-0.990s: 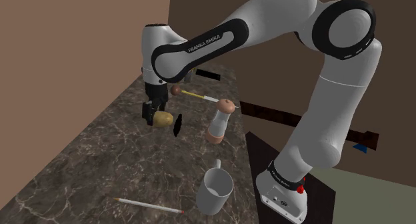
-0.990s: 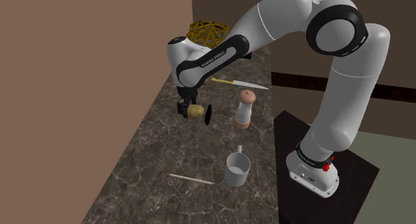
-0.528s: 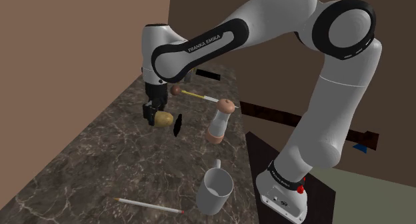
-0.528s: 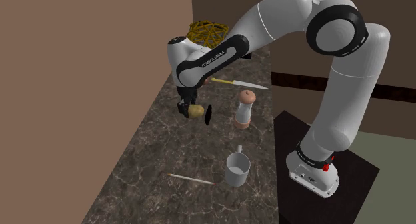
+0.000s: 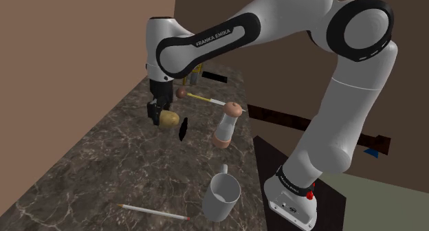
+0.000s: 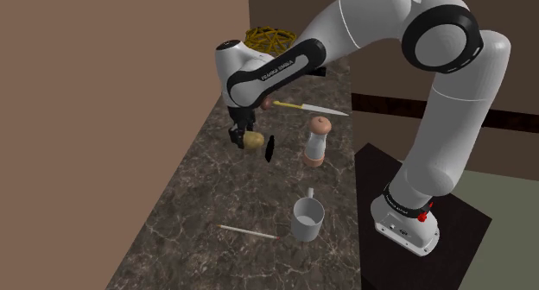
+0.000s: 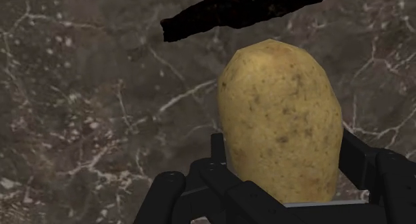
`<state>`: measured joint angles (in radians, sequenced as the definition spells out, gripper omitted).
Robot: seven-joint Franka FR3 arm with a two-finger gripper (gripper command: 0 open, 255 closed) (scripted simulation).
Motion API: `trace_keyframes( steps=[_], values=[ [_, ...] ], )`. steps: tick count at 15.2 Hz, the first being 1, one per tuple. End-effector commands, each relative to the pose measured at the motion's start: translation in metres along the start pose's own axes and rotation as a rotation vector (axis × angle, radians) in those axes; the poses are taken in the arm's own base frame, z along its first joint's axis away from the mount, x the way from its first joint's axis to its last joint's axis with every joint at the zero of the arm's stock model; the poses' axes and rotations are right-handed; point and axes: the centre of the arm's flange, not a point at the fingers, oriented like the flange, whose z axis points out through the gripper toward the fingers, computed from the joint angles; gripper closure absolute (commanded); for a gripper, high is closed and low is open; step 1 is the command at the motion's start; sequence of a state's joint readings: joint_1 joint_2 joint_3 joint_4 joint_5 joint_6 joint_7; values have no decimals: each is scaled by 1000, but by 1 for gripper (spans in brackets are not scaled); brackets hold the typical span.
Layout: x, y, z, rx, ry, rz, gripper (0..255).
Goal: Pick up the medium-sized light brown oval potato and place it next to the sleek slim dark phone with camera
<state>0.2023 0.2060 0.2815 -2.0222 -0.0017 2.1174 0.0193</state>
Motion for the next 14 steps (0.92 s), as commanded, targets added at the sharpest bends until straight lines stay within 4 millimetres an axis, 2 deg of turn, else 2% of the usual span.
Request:
trace_keyframes(
  steps=[1, 14],
  values=[
    [-2, -1, -11, 0, 0, 0, 255],
    [-9, -4, -79, 0, 0, 0, 255]
  ],
)
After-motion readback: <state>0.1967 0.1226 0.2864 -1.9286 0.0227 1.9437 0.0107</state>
